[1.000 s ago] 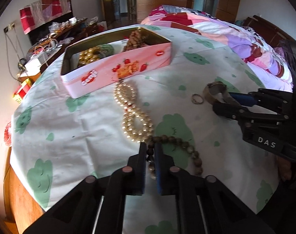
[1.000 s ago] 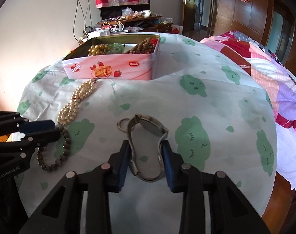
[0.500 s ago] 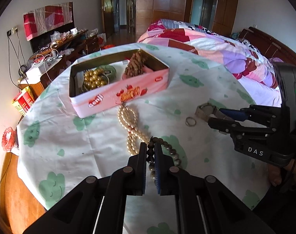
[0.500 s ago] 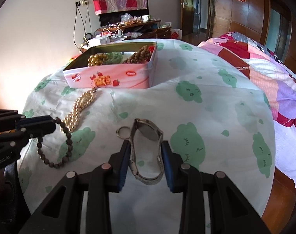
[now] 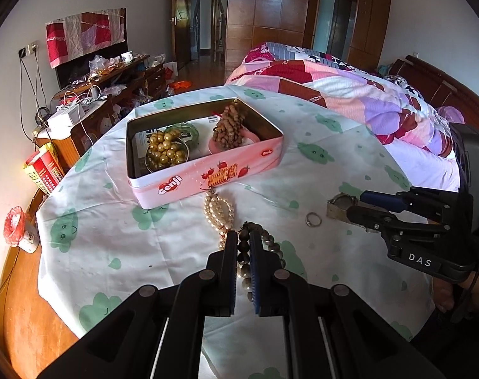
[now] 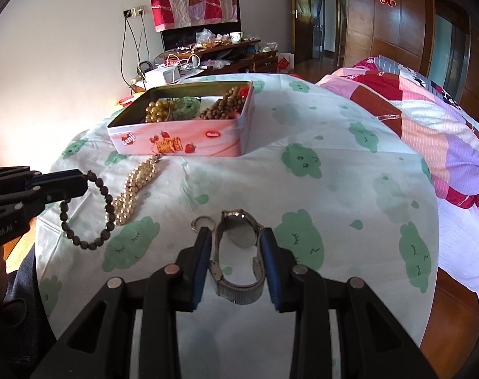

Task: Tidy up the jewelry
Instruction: 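Close the left tool on the dark bead bracelet while the right tool grasps the silver watch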

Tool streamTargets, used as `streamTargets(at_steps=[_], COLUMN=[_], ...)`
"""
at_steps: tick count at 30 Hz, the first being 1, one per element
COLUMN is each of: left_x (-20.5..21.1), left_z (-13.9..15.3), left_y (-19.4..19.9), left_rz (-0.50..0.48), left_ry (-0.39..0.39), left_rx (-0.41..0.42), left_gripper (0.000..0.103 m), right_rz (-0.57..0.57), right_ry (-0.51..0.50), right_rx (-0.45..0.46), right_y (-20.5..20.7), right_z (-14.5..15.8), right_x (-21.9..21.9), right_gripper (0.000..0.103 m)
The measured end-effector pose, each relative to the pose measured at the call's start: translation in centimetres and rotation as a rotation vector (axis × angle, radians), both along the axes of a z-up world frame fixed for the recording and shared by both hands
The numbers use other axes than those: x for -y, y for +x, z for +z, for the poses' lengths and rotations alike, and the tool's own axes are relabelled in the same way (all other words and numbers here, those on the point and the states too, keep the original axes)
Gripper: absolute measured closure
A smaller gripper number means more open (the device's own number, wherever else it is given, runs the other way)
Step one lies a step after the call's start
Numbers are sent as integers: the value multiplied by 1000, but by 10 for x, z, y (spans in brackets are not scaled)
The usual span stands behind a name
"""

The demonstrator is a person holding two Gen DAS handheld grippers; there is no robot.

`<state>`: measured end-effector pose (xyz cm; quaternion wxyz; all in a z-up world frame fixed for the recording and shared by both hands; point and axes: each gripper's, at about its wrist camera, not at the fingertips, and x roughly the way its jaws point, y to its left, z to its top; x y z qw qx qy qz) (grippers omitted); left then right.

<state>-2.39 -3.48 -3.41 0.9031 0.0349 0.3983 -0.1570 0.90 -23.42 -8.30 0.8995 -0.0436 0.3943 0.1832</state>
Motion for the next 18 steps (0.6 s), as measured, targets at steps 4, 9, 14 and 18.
streamTargets(at_steps=[4,9,14,18], left_x=[-1,-1,-1,-1], left_z=[-1,-2,-6,-7], left_y=[2,3,5,5], left_rz=[2,-2,-5,-4], left_ry=[-4,-6,-2,-2], left_rx=[-3,-9,-20,-21], left_gripper=[97,97,97,97], right_rz=[2,12,42,26], right_ry=[1,7,-18,-74], right_rx=[1,9,-43,-65], right_y=[2,3,3,4], right_z=[2,8,-2,-13], right_x=[-1,-4,-10,-13], right_gripper=[68,68,45,27])
